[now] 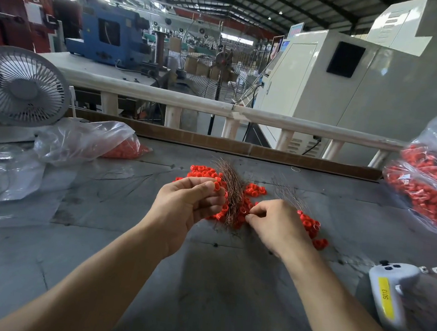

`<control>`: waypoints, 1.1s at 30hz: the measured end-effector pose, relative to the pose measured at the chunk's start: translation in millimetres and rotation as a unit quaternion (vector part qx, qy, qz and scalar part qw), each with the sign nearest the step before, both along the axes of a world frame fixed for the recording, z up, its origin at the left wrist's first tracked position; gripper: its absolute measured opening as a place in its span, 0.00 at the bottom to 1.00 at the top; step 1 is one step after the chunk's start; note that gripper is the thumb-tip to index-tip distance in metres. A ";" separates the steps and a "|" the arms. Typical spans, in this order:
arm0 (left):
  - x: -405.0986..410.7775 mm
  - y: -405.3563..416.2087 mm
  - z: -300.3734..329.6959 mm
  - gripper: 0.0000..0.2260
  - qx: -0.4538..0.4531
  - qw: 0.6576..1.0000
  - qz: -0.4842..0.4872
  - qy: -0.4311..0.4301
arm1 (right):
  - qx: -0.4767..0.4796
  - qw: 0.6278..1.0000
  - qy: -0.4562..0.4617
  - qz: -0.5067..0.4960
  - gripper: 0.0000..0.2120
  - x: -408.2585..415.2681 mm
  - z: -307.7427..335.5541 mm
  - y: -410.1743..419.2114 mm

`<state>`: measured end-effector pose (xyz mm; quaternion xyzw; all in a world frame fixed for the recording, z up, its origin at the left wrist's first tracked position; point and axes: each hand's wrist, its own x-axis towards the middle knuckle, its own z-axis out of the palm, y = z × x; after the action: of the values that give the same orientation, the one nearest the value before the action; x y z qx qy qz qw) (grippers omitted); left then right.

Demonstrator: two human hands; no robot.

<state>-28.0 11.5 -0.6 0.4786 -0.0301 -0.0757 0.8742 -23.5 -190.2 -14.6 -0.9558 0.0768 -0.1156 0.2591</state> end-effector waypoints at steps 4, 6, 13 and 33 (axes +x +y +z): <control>-0.5 0.2 0.0 0.03 0.004 1.000 -0.001 -0.002 | -0.033 0.999 -0.010 -0.012 0.02 -1.3 -0.8 4.5; -0.8 0.2 0.0 0.03 0.005 1.000 -0.001 -0.002 | -0.042 0.999 -0.007 -0.019 0.01 -0.9 -0.5 6.9; -0.8 0.5 0.5 0.03 0.007 1.000 -0.002 0.000 | 0.049 0.998 -0.031 -0.037 0.06 -1.4 -1.2 2.2; -5.6 -2.3 4.9 0.07 0.020 1.000 -0.021 0.006 | 0.344 0.918 -0.163 0.115 0.06 -16.9 15.5 30.7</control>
<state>-33.6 9.2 4.3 0.4949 -0.0336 -0.0975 0.8628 -40.4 -159.5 0.9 -0.7780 -0.0418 -0.2056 0.5922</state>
